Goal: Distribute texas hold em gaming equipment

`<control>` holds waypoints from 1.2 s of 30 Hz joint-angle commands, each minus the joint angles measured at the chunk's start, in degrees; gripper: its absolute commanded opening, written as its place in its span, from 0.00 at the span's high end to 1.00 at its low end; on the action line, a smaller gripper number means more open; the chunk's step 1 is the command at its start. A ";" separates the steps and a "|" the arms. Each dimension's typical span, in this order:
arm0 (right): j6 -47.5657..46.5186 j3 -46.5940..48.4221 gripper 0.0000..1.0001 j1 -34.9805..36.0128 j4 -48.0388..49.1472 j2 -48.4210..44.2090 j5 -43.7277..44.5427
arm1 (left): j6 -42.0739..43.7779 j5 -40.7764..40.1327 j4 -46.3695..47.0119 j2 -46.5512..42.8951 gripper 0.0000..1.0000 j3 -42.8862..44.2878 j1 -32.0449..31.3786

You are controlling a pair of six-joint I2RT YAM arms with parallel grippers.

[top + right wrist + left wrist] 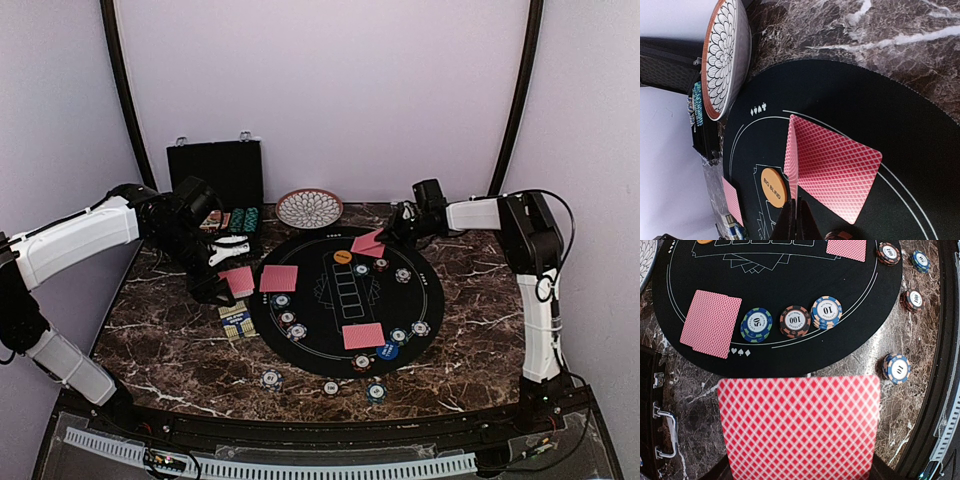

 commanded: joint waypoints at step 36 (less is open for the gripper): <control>6.72 -26.22 0.25 24.96 16.57 -30.90 2.28 | 0.54 1.69 -0.34 -0.58 1.00 1.16 -0.07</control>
